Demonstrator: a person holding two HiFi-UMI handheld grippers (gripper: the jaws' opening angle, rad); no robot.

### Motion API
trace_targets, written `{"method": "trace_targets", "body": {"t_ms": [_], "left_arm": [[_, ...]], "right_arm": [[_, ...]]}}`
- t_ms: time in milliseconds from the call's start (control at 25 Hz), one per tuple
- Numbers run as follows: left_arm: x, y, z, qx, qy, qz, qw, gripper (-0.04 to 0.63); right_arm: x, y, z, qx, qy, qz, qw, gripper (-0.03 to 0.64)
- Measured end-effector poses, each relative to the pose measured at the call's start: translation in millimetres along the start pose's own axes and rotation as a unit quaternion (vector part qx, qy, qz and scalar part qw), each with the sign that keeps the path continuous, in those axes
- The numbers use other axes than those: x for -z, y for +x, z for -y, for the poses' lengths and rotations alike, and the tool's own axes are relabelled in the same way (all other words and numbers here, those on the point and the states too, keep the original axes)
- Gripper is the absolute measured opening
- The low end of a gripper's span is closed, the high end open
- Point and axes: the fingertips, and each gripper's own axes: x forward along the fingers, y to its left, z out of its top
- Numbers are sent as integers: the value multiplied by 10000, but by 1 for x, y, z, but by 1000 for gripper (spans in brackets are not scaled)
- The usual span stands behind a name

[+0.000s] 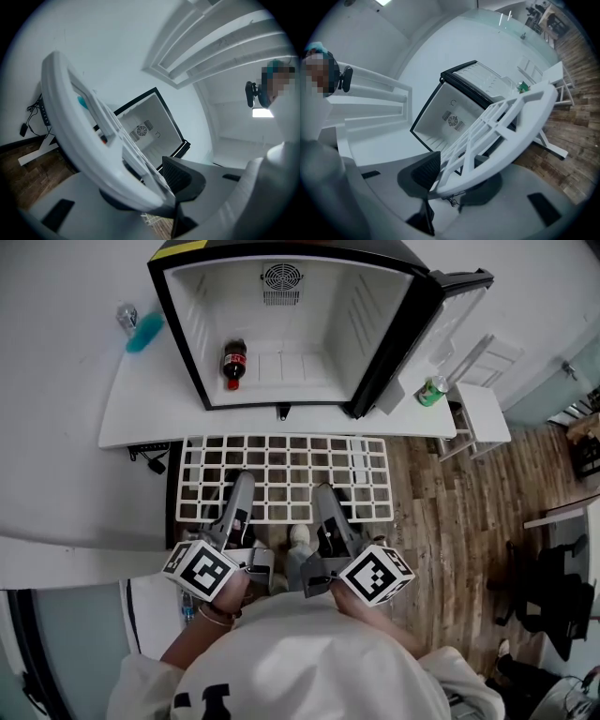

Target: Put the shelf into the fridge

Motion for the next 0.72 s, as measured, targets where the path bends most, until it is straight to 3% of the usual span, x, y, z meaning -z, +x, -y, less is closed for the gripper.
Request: {"method": "trace_targets", "body": {"t_ms": [720], "left_arm": [[-22,103,-36,-106,-93,187,9997,127]], "right_arm": [[-43,105,31,-142,-75,-190,9997,133]]}}
